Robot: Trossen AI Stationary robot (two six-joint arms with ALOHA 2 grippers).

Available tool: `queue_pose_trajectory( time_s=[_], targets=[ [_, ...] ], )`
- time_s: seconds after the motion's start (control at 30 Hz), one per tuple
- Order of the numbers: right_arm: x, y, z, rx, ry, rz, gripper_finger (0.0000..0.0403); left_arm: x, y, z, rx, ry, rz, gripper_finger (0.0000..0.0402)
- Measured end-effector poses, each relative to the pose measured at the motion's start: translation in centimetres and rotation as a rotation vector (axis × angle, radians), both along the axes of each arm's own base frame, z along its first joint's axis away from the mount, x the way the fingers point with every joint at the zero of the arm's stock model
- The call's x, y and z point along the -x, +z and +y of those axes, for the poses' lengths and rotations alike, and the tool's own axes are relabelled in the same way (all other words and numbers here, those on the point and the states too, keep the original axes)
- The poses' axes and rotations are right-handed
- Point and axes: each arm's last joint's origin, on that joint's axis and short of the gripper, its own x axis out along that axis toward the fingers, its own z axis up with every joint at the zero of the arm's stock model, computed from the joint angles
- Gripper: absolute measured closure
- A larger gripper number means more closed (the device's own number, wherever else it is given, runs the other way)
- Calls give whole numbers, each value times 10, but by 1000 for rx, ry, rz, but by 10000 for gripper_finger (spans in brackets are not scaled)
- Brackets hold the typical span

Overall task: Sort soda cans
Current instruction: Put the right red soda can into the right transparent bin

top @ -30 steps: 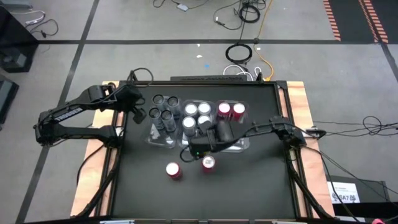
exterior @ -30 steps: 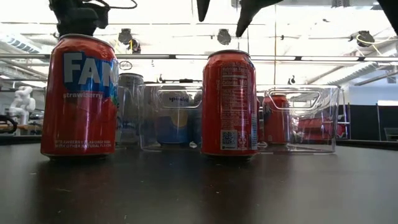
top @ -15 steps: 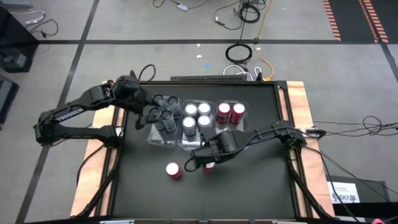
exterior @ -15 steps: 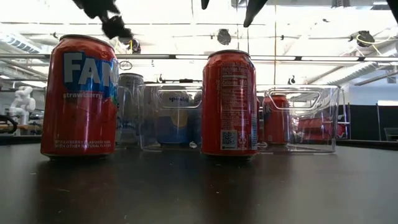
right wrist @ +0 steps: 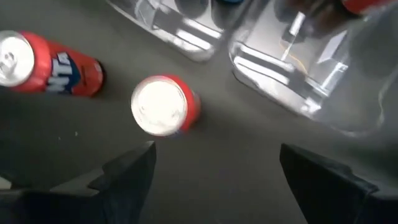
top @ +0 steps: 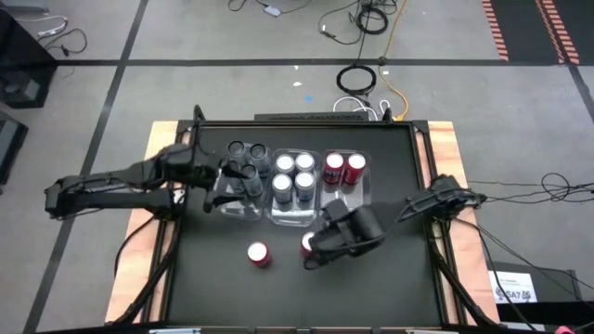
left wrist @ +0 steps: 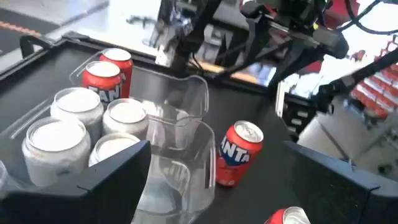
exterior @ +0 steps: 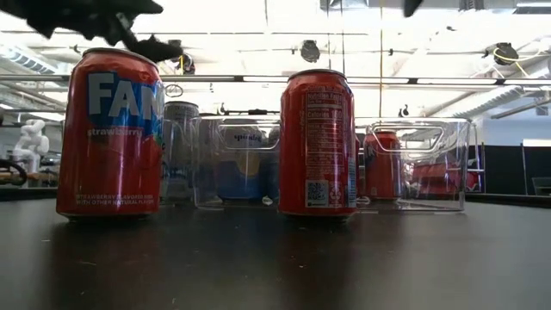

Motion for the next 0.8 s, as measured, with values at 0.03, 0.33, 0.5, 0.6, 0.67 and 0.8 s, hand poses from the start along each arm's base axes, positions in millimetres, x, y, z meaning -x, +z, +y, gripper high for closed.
queue_pose_trajectory(
  time_s=[0.03,0.33,0.5,0.6,0.67,0.8],
  targets=[
    [6,1,3,-3,-1,-3,67,3,-7,-3,-1,11,-12,36],
    [46,8,14,4,25,-16,67,16,-62,-25,2,205,-114,36],
    [55,5,24,2,59,-11,67,22,-103,-33,-58,230,-167,36],
    [58,2,29,-2,74,1,67,25,-105,-34,-150,238,-252,36],
    [58,2,30,-13,73,6,67,26,-106,-34,-223,231,-249,36],
    [58,2,31,-23,55,-7,67,30,-107,-33,-253,248,-227,36]
  ],
)
